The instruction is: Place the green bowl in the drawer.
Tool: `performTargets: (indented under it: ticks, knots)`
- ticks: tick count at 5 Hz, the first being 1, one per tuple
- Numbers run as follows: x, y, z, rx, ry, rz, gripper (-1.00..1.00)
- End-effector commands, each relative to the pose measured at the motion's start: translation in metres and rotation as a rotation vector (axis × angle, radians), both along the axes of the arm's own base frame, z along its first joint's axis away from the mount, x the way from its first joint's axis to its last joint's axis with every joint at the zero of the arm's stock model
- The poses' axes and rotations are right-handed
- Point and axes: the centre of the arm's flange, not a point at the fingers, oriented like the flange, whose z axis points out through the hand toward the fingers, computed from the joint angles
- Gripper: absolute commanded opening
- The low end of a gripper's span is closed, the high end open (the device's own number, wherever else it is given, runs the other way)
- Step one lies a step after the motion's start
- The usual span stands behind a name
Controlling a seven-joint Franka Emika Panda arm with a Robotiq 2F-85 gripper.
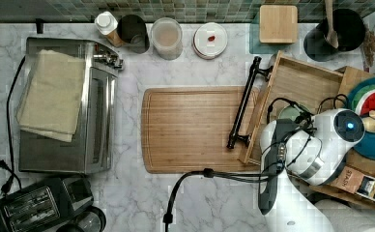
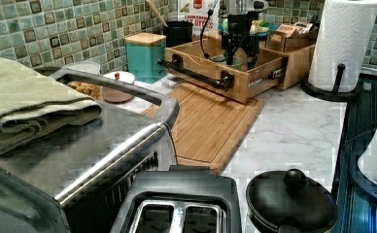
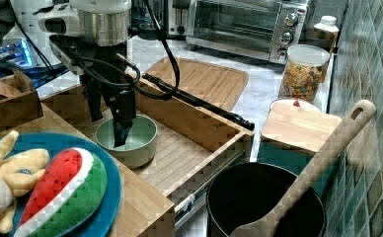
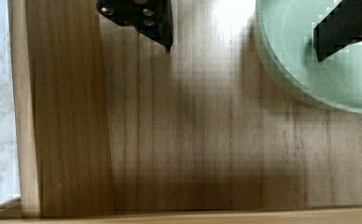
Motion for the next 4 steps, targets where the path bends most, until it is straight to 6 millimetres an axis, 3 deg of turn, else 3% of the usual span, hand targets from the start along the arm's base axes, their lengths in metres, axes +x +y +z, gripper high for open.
performTargets:
  ticks: [1, 4]
  knots:
    - [0.0169, -0.0178, 0.0378, -0.047, -0.075, -0.064, 1.0]
    - [0.0169, -0.0178, 0.0378, -0.046, -0.075, -0.064, 1.0]
